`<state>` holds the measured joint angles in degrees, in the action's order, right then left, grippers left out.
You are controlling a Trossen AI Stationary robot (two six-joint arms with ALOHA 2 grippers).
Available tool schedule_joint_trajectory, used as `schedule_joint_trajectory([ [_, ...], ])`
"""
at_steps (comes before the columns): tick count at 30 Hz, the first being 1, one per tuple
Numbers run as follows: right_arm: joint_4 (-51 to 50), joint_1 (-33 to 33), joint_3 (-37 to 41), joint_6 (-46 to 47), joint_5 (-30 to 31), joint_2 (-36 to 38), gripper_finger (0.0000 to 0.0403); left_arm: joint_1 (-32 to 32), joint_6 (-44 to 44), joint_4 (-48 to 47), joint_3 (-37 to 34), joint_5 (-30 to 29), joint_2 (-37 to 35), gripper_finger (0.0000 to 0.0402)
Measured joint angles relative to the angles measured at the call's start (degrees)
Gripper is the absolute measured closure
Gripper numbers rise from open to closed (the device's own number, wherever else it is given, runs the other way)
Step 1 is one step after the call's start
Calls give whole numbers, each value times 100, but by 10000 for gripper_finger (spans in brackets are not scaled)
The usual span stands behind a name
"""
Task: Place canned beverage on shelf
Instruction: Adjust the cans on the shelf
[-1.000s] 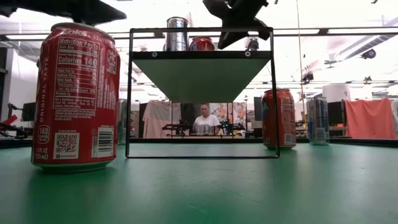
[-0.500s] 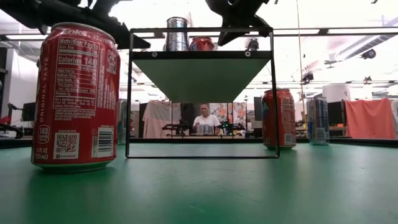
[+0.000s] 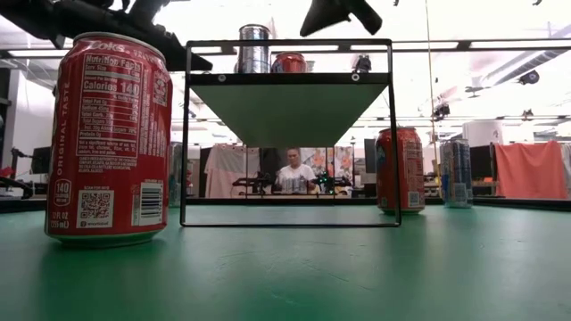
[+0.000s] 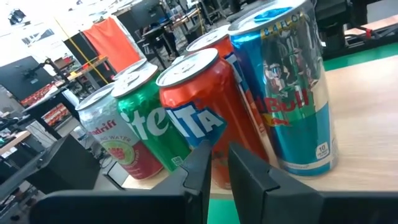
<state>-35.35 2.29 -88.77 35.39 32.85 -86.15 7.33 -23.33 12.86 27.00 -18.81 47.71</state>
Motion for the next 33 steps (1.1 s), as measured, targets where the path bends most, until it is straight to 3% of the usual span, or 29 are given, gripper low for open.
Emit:
schedule_joint_trajectory([
  [9,264,234,4,824,-143,-495,394,0,15,-448,-20,767,-415,365],
  [17,304,258,9,1378,-125,-730,394,0,-66,-1136,6,783,-746,365],
  [24,308,285,24,1527,439,-788,394,-2,6,-1312,-15,785,-906,365],
  [33,480,310,28,1503,574,-922,394,-2,-13,-1367,-15,785,-938,365],
])
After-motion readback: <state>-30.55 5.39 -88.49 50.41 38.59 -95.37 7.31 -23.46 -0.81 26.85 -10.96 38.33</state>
